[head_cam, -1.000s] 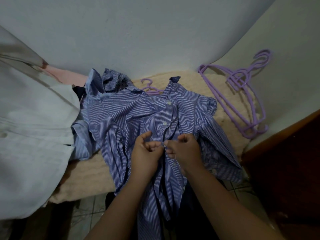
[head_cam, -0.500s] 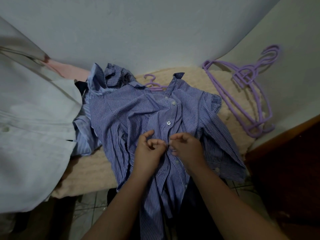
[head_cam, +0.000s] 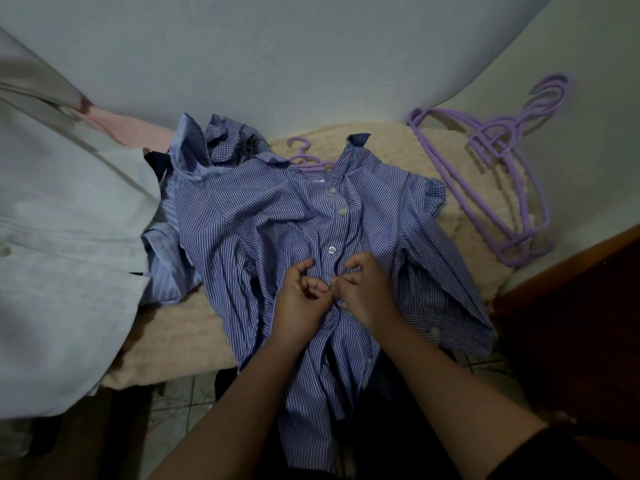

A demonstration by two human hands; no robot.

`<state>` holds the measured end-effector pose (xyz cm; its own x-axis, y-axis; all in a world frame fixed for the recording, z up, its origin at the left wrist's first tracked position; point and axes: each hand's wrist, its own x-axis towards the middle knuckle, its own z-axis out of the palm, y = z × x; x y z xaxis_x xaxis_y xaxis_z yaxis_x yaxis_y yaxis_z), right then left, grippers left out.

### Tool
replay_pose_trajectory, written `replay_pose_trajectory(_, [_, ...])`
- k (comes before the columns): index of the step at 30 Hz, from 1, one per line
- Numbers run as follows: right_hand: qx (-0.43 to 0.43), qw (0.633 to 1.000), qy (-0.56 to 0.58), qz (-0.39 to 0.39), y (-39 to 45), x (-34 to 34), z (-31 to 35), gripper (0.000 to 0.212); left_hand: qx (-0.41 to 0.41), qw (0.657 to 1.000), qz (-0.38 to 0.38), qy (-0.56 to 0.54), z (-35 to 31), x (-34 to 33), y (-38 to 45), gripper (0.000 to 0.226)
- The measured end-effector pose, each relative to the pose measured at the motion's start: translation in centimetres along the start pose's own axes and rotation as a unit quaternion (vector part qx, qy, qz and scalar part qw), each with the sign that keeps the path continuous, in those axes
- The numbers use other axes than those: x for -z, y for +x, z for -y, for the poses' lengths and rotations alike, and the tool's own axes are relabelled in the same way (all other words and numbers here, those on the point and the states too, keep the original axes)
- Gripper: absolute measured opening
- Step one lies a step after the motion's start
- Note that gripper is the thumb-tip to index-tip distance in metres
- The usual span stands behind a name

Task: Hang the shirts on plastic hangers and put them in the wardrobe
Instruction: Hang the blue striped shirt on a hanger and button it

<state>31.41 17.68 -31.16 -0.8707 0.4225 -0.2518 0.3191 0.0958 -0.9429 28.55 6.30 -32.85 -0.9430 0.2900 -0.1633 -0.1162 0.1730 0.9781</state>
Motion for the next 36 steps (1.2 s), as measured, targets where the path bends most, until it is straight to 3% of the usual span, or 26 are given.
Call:
replay_pose_trajectory(4, [-0.008,0.999,0.031,-0.017,0.5,0.0,-0.4,0.034,0.009,1.000,0.011,-0.014,0.4,0.2,0.4,0.061])
replay_pose_trajectory(8, [0.039,0.999,-0.016,-0.008,0.3,0.3,-0.8,0.035,0.030,0.998,0.033,-0.048,0.4,0.6,0.6,0.055])
replay_pose_trajectory(13, [0.038,0.991,-0.122,0.046,0.0,0.4,-0.6,0.034,0.027,0.998,0.034,-0.034,0.5,0.7,0.7,0.040])
replay_pose_trajectory(17, [-0.028,0.995,-0.066,0.062,0.2,0.5,-0.4,0.027,0.022,0.999,0.032,-0.037,0.5,0.7,0.6,0.038])
replay_pose_trajectory(26, [-0.092,0.991,0.079,0.064,0.5,1.2,-0.2,0.021,0.027,0.998,0.053,-0.034,0.4,0.8,0.6,0.027])
replay_pose_trajectory(31, [-0.083,0.991,0.083,0.068,0.8,1.1,-0.2,0.028,0.041,0.996,0.060,-0.043,0.5,0.7,0.6,0.021])
replay_pose_trajectory(36, [-0.086,0.991,0.074,0.077,0.9,1.1,-0.3,0.021,0.055,0.997,0.045,-0.033,0.3,0.6,0.5,0.013])
